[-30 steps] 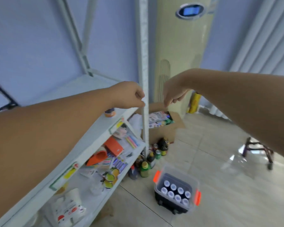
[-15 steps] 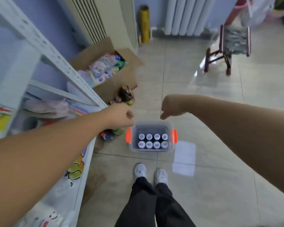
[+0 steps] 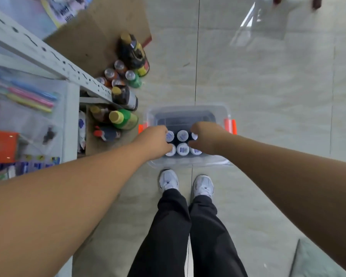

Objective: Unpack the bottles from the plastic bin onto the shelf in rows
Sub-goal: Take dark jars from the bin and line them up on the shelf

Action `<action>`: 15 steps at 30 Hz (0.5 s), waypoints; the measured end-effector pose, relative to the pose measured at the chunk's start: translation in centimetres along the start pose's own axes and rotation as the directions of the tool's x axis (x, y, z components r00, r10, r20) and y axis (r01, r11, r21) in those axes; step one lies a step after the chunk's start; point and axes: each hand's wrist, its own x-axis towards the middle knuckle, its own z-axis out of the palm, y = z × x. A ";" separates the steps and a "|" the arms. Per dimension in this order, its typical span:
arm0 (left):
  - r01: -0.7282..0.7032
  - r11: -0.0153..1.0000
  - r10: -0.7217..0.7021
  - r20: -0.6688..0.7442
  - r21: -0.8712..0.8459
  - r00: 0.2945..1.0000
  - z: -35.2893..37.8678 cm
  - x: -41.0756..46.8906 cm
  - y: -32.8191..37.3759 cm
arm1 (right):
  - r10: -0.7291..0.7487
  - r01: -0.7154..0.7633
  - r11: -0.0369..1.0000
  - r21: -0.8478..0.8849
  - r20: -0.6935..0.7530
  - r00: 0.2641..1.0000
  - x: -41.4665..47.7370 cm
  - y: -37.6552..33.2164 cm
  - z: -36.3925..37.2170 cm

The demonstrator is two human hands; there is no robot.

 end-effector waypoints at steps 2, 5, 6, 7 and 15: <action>0.001 1.000 -0.001 -0.022 0.009 1.000 1.4 2.0 -0.5 | -0.028 0.028 1.000 -0.008 -0.015 0.999 2.2 -0.5 1.8; -0.018 1.000 0.017 -0.050 -0.024 0.999 3.5 4.4 -0.7 | -0.037 0.034 0.998 -0.046 -0.051 0.998 4.7 -0.5 4.0; -0.017 0.999 0.015 -0.062 -0.027 0.998 4.1 5.0 -0.6 | -0.041 0.036 0.997 -0.066 -0.071 0.997 5.4 -0.4 4.5; -0.008 1.000 0.007 -0.076 -0.019 0.997 4.6 5.5 -0.5 | -0.047 0.040 0.995 -0.092 -0.080 0.996 6.0 -0.2 5.1; 0.060 0.993 -0.048 -0.117 0.103 0.992 7.0 8.2 -0.8 | -0.076 0.038 0.972 -0.230 -0.160 0.984 9.3 0.5 7.9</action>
